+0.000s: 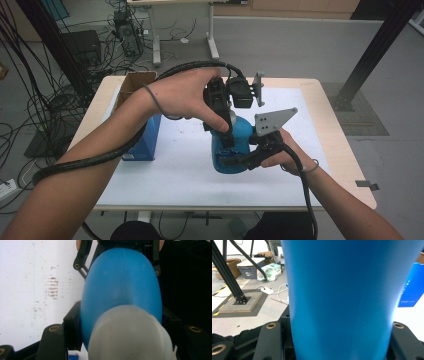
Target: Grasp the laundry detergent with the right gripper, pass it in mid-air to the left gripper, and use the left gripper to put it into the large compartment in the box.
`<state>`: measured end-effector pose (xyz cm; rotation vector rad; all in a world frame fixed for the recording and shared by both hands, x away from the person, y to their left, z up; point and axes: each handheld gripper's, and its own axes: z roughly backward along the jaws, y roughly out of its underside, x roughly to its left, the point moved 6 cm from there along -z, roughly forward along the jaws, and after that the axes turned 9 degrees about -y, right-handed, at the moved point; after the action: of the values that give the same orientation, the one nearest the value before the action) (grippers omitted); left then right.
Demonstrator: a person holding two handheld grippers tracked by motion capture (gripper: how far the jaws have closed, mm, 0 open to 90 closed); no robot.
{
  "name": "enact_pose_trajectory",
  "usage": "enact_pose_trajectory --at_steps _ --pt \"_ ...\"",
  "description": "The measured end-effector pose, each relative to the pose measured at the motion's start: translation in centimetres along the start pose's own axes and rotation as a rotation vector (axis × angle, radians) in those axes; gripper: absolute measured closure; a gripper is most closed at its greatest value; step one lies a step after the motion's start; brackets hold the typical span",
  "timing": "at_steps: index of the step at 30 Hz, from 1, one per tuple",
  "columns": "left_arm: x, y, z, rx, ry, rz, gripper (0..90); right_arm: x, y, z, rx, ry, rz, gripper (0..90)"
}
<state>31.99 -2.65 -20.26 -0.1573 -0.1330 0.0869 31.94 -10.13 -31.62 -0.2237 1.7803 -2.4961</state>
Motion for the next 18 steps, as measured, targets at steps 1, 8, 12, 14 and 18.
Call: enact_pose_trajectory --at_steps 1,8,12,14,18 --pt "0.0 -0.01 -0.01 -0.001 0.0 0.0 37.4 0.01 0.0 -0.02 0.001 0.001 -0.001 43.0" --pt "0.17 -0.01 -0.11 -0.002 0.004 0.006 37.4 -0.13 0.08 -0.07 -0.004 0.001 -0.003 43.1" --pt "0.24 -0.04 -0.08 -0.004 -0.001 0.003 37.4 -0.2 0.07 -0.01 -0.001 0.002 -0.002 43.1" --pt "0.27 -0.05 -0.09 0.0 -0.003 0.001 37.4 -0.26 0.04 0.01 -0.004 0.003 -0.001 43.1" --pt "0.34 -0.04 -0.19 0.004 -0.002 0.002 37.4 -0.36 0.1 -0.02 0.0 0.003 -0.002 43.1"
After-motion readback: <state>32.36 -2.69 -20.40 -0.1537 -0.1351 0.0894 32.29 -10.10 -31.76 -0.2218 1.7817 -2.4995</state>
